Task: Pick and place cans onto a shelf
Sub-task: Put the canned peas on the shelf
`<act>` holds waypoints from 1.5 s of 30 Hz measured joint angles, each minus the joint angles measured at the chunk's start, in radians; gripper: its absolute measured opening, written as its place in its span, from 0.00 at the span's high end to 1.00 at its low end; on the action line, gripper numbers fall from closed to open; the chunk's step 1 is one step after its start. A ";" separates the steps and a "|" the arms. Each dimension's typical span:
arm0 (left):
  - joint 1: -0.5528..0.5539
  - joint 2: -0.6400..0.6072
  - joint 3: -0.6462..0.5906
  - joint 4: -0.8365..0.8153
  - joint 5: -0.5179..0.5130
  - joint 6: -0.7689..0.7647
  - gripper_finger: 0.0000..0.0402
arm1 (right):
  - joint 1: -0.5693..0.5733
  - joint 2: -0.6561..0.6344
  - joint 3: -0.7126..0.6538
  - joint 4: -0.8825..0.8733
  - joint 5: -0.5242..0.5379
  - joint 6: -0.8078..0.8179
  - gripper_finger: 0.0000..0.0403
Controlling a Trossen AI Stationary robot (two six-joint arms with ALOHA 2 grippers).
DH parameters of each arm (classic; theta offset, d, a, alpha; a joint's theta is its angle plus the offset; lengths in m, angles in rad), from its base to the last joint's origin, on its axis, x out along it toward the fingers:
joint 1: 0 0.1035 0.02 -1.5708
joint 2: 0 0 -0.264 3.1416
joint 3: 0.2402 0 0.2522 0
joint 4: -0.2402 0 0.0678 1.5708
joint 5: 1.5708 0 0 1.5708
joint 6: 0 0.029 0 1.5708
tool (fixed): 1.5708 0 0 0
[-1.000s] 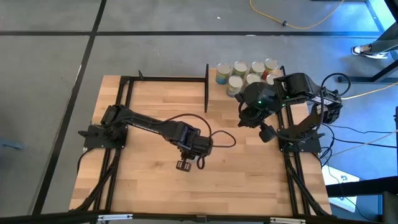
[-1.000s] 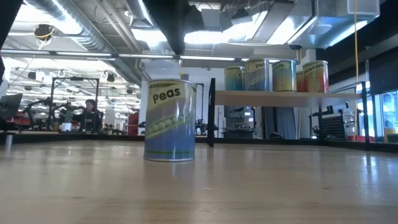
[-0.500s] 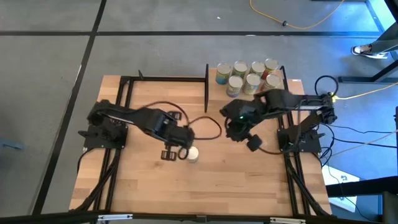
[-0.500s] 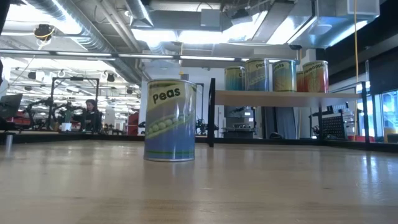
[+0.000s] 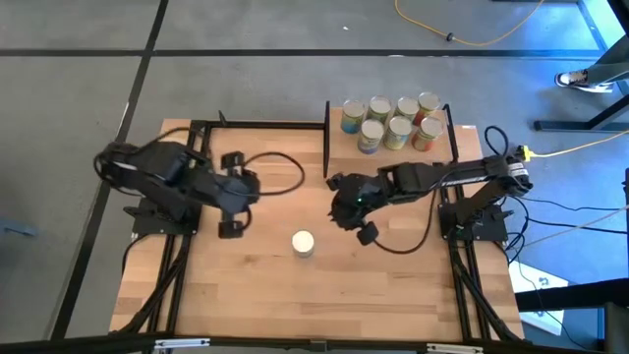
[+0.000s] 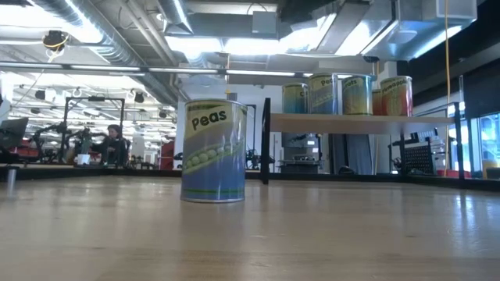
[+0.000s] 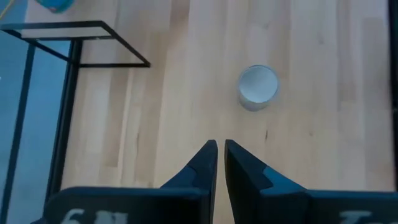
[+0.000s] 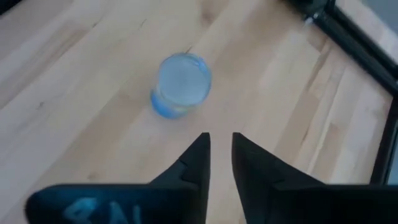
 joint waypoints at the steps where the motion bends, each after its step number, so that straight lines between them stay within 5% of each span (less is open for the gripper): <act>1: -0.003 -0.017 0.000 0.001 -0.003 -0.008 0.94 | 0.000 0.000 -0.022 0.044 -0.001 0.003 0.83; 12: -0.011 -0.100 0.000 0.001 -0.065 -0.046 0.94 | 0.033 0.099 -0.143 0.280 -0.022 -0.021 0.80; 23: -0.009 -0.100 0.000 0.002 -0.068 -0.092 0.94 | 0.072 0.278 -0.058 0.273 -0.022 -0.138 0.80; 45: -0.009 -0.099 -0.001 0.002 -0.066 -0.097 0.94 | 0.073 0.340 -0.048 0.267 -0.074 -0.194 0.82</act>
